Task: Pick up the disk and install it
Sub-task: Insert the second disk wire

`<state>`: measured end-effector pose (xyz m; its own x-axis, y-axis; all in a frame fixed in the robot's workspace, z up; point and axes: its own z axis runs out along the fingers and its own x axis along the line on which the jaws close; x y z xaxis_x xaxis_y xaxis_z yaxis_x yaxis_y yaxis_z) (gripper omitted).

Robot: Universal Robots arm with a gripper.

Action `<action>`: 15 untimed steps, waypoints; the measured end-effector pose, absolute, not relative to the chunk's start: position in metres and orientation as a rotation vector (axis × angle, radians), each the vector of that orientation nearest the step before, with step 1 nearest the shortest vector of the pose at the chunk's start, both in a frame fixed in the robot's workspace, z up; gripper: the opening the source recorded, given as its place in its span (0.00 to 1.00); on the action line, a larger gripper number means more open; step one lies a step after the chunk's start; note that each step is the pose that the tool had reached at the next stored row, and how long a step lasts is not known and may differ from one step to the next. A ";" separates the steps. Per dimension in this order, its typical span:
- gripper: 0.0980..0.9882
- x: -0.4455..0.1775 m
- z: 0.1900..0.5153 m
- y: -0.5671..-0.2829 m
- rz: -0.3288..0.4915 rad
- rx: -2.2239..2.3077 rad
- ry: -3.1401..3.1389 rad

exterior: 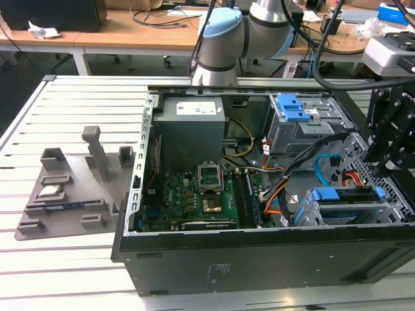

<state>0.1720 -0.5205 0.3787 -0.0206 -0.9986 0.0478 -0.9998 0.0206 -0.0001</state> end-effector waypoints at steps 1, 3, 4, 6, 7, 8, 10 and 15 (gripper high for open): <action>0.30 0.171 0.379 -0.516 0.052 2.174 -2.220; 0.30 0.170 0.379 -0.506 0.052 2.174 -2.219; 0.30 0.168 0.379 -0.502 0.052 2.174 -2.219; 0.30 0.159 0.379 -0.495 0.052 2.174 -2.219; 0.30 0.154 0.379 -0.493 0.052 2.174 -2.219; 0.30 0.150 0.379 -0.492 0.052 2.174 -2.219; 0.30 0.131 0.378 -0.492 0.052 2.174 -2.219; 0.30 0.124 0.373 -0.497 0.053 2.176 -2.217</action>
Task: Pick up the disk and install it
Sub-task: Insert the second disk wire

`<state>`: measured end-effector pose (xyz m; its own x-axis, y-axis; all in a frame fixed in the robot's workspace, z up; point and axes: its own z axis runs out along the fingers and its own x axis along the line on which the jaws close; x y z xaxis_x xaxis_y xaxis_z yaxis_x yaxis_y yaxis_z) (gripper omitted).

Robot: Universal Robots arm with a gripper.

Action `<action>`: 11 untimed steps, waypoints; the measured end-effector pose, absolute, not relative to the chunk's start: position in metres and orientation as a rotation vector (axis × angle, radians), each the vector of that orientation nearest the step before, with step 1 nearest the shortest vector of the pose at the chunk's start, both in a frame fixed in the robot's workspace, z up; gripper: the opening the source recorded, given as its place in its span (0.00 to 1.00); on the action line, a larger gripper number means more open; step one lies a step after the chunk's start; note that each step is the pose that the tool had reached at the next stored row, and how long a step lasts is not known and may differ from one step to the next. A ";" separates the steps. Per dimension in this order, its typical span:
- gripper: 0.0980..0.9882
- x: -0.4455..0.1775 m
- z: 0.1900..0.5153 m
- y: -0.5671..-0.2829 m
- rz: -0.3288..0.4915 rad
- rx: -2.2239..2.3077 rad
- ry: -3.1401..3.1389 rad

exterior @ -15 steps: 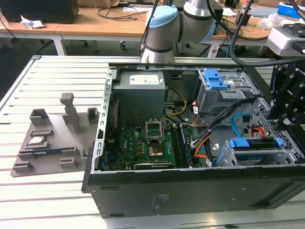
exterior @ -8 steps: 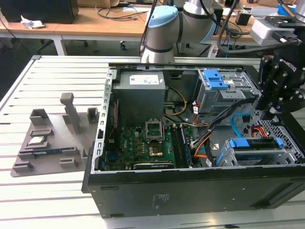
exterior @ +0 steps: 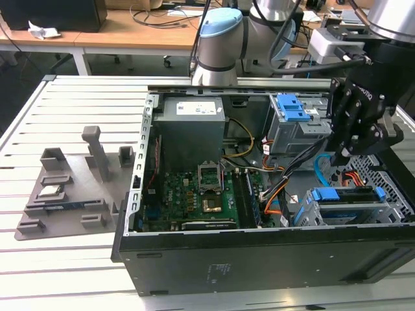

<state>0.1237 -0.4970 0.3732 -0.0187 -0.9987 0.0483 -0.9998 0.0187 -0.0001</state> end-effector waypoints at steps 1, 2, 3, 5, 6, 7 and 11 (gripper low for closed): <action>0.30 0.123 0.373 -0.498 0.053 2.177 -2.217; 0.30 0.123 0.372 -0.498 0.053 2.177 -2.216; 0.30 0.123 0.372 -0.498 0.053 2.177 -2.216; 0.30 0.123 0.372 -0.499 0.053 2.177 -2.216; 0.30 0.123 0.372 -0.499 0.053 2.177 -2.216; 0.28 0.123 0.372 -0.499 0.053 2.177 -2.216; 0.13 0.123 0.372 -0.500 0.053 2.177 -2.216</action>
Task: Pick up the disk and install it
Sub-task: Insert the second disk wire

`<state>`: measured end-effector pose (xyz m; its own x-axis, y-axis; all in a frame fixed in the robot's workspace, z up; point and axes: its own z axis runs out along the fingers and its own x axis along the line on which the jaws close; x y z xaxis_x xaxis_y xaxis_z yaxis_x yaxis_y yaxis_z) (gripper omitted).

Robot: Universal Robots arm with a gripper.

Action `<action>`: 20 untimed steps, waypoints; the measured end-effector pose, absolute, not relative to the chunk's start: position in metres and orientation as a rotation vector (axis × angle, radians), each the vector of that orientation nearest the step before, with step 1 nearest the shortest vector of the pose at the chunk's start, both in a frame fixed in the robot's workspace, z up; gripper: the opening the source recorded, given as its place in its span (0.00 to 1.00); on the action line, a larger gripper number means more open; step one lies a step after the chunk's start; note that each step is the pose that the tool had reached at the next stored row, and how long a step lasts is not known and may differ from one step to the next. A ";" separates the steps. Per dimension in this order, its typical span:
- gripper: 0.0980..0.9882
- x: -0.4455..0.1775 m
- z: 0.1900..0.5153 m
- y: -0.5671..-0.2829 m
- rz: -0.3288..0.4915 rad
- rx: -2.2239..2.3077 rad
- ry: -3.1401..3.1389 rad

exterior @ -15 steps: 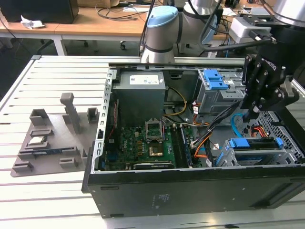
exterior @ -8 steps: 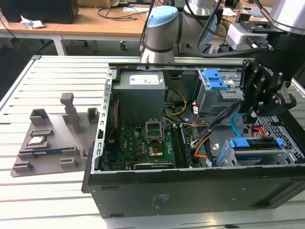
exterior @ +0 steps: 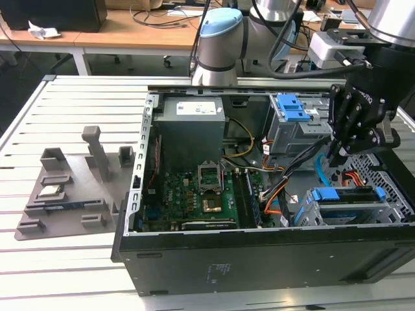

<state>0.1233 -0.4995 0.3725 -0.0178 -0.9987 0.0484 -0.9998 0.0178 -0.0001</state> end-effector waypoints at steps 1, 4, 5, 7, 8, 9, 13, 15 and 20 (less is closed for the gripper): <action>0.07 0.123 0.372 -0.500 0.053 2.177 -2.216; 0.07 0.123 0.372 -0.501 0.053 2.177 -2.216; 0.07 0.123 0.372 -0.503 0.054 2.176 -2.216; 0.07 0.123 0.372 -0.511 0.057 2.175 -2.214; 0.07 0.124 0.370 -0.516 0.057 2.175 -2.214; 0.07 0.124 0.369 -0.519 0.057 2.175 -2.214; 0.07 0.140 0.358 -0.527 0.057 2.174 -2.213; 0.07 0.143 0.356 -0.527 0.058 2.174 -2.213; 0.07 0.147 0.350 -0.528 0.058 2.174 -2.213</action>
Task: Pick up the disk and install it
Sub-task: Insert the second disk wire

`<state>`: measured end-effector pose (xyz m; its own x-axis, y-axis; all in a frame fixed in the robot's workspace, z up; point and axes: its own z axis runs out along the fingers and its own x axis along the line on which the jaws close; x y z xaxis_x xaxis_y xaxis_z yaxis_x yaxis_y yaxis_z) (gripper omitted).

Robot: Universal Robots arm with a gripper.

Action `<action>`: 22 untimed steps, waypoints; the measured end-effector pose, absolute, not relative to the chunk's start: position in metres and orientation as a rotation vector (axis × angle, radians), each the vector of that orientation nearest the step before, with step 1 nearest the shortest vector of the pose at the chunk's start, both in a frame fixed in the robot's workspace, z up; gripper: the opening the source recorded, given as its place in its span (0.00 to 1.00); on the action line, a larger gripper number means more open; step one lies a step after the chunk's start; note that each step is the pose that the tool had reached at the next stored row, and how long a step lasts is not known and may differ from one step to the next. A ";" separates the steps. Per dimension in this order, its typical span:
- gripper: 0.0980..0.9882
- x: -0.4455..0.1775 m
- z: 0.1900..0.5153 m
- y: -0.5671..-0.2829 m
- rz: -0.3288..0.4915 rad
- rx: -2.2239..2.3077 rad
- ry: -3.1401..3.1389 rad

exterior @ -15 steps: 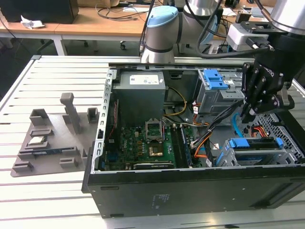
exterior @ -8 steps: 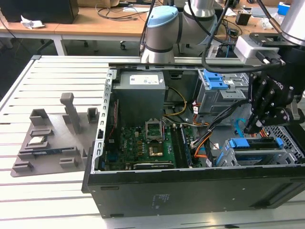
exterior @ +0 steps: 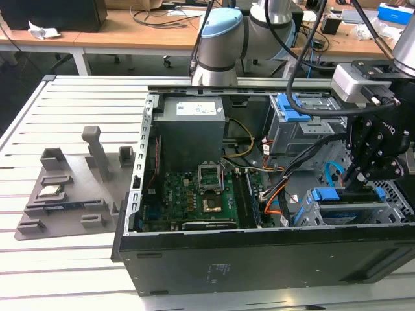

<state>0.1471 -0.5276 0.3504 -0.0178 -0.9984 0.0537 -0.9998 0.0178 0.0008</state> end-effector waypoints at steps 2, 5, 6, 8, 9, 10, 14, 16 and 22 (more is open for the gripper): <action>0.07 0.150 0.350 -0.527 0.058 2.174 -2.213; 0.07 0.155 0.348 -0.527 0.057 2.174 -2.213; 0.07 0.155 0.347 -0.526 0.058 2.174 -2.213; 0.07 0.156 0.346 -0.526 0.058 2.174 -2.213; 0.07 0.156 0.345 -0.526 0.058 2.174 -2.213; 0.07 0.156 0.345 -0.526 0.058 2.174 -2.213; 0.07 0.156 0.341 -0.526 0.058 2.174 -2.213; 0.07 0.156 0.339 -0.526 0.058 2.174 -2.213; 0.08 0.156 0.338 -0.526 0.058 2.174 -2.213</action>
